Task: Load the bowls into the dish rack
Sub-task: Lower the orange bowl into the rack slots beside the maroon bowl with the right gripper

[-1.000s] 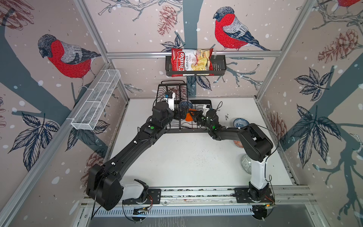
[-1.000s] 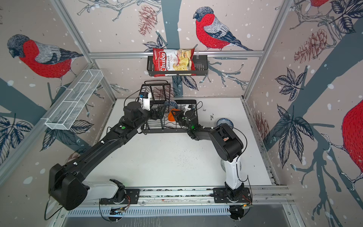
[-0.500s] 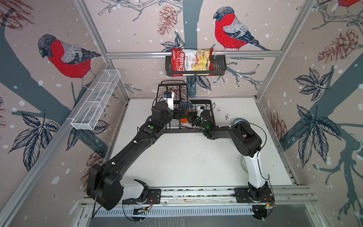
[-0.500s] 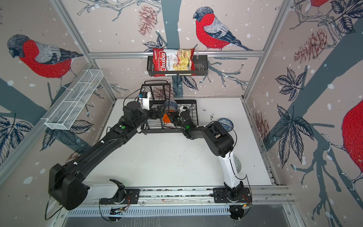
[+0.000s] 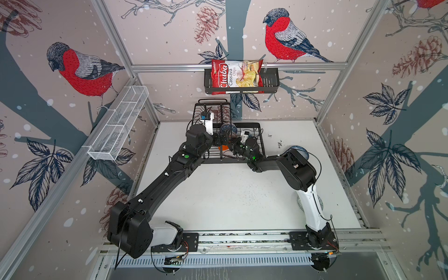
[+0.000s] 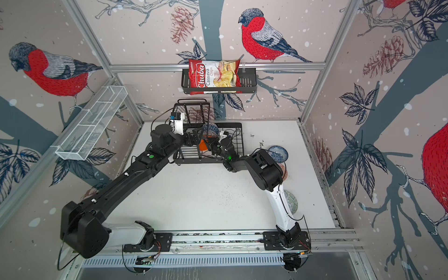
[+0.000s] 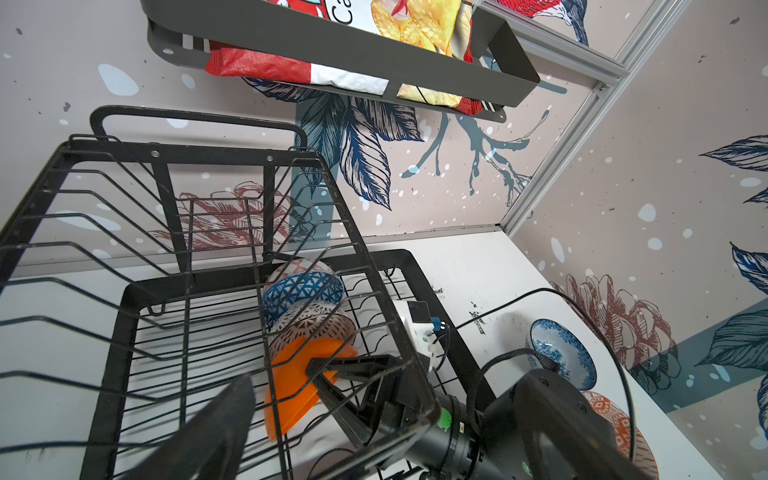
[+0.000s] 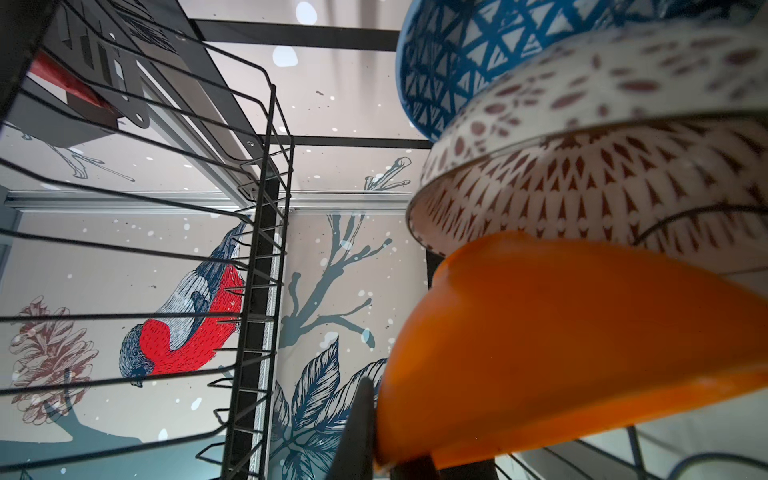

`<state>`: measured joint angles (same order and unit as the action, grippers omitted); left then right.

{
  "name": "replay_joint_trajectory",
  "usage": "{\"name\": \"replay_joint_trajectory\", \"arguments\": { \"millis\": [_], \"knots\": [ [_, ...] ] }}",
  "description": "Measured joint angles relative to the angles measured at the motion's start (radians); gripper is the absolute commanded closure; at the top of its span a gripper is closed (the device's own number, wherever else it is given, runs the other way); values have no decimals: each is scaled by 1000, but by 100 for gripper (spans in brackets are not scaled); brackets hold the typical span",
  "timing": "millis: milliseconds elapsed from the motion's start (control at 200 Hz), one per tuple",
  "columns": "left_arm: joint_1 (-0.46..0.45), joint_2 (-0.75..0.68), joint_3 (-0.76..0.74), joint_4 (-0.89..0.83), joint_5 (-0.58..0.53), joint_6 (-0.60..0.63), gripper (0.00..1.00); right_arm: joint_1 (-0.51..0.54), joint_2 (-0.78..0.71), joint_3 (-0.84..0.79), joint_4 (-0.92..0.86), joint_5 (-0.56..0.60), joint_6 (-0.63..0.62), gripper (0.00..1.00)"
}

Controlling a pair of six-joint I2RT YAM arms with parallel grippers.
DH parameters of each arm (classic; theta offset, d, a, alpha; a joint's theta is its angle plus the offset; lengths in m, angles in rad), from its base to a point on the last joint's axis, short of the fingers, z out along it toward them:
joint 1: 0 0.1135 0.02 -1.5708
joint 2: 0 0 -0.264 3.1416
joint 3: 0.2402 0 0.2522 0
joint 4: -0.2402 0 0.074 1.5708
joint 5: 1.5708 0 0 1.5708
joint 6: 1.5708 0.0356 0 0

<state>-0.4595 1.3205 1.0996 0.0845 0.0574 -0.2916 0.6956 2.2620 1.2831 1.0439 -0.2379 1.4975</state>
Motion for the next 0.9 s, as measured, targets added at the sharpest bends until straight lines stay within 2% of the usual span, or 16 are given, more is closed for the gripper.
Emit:
{"name": "replay_joint_trajectory", "arguments": {
  "millis": [305,580,901],
  "knots": [
    [6,0,0,2,11,-1,2,8,-26,-91,56,38,74,100],
    [9,0,-1,7,17,-7,2,20,-37,-108,56,77,104,100],
    [10,0,-2,8,18,-7,2,32,-43,-127,69,126,171,92]
  ]
}}
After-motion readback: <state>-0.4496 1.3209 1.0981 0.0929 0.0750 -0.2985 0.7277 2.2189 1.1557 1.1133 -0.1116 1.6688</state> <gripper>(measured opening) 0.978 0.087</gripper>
